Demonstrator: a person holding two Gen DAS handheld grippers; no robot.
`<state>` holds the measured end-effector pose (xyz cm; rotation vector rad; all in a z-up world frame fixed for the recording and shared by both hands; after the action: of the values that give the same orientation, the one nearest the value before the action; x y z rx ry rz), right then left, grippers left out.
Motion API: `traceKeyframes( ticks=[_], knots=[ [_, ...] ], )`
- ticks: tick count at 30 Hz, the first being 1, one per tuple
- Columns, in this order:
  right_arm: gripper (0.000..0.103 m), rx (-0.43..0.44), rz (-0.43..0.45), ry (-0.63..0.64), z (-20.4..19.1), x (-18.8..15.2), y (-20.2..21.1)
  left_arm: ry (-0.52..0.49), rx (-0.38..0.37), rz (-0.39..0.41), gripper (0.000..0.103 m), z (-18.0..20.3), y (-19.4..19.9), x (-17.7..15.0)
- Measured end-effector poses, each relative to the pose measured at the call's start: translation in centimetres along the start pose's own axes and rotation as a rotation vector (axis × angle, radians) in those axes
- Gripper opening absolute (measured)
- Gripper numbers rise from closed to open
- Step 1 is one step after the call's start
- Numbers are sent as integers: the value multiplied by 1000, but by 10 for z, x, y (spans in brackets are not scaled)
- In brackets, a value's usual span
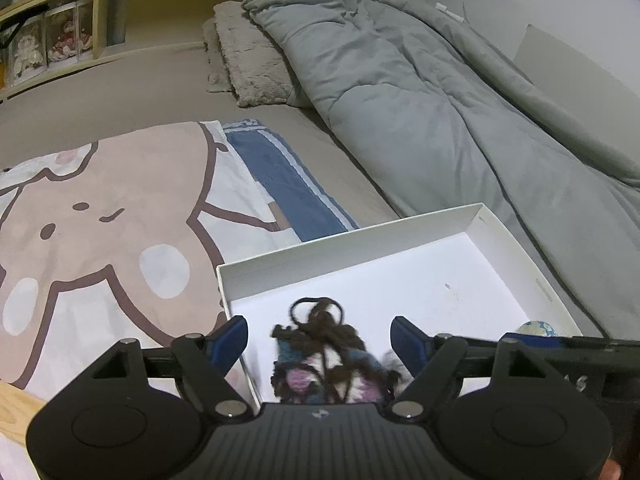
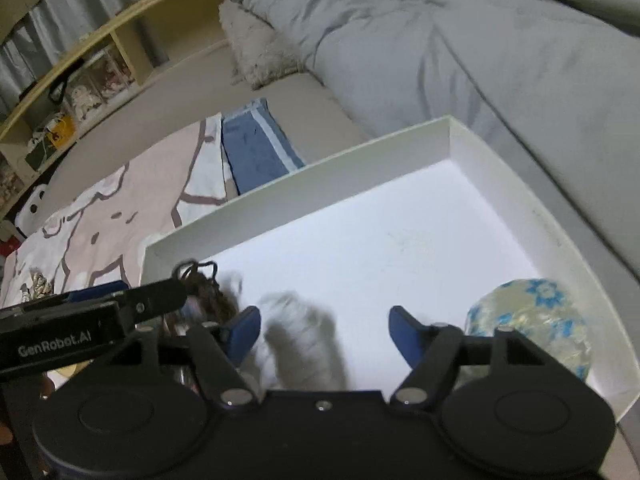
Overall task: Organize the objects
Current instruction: 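Release the flower bundle with the left tool while the right tool releases the white ball in the box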
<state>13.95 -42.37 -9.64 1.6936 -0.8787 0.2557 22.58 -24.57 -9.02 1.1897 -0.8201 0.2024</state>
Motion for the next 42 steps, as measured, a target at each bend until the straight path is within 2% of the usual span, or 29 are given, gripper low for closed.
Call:
traceKeyframes(
  ticks=[8, 19, 27, 31, 39, 42],
  knots=[
    [67, 2, -14, 17, -1, -2, -1, -2, 7, -11, 79, 4, 1, -2],
    [67, -18, 15, 9, 4, -4, 14, 3, 22, -8, 79, 4, 19, 0],
    [68, -27, 60, 13, -1, -2, 36, -1, 37, -1, 98, -3, 43, -6],
    [74, -37, 83, 28, -4, -7, 50, -7, 58, 7, 103, -8, 57, -11],
    [84, -56, 103, 40, -11, -16, 70, -2, 87, 12, 103, -19, 78, -25],
    [95, -77, 114, 75, -16, -22, 77, 0, 91, 9, 103, -24, 85, -32]
  ],
)
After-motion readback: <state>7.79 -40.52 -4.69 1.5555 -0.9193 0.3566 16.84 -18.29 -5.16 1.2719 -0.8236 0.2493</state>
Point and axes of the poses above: each gripper's, at about its wrist camera, not at the fingertips, and y roughly against the way its jaws point, z to its right, x to its top, the point moved 3 cm from there along -y, roughly the way its jaws point, and after that the axes turned 5 degrees about x, right-handed, at the moved point
